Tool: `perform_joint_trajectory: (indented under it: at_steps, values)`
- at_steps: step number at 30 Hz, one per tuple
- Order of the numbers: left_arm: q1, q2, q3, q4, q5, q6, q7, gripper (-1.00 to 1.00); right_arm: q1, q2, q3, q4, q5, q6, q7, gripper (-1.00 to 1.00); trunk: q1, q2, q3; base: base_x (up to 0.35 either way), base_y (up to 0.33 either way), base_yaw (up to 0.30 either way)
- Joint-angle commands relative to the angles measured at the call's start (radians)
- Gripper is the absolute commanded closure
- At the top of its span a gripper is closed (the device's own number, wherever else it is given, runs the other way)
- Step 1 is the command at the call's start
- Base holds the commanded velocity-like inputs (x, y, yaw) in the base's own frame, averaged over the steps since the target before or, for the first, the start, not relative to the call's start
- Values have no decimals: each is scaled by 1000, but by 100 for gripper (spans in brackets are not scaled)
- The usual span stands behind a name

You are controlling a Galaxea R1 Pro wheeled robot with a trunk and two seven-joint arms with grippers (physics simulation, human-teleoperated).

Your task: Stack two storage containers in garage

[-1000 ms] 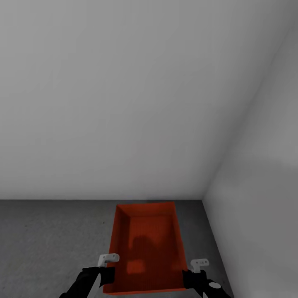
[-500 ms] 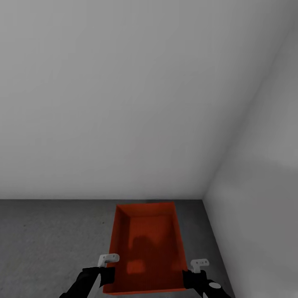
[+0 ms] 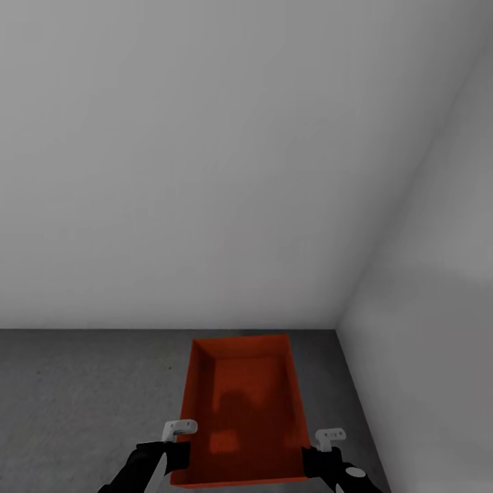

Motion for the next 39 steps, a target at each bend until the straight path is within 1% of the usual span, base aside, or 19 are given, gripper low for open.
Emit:
perform_joint_trajectory:
  at_steps: [1,39]
  values:
    - [-1,-40,8,-26,-1,-68,-1,100,1,26,25,5,-4,-3,2,100,4,-8,-4,0,0,0]
    - [-1,-40,8,-26,-1,-68,-1,100,1,26,25,5,-4,-3,2,100,150,-274,-123,0,0,0]
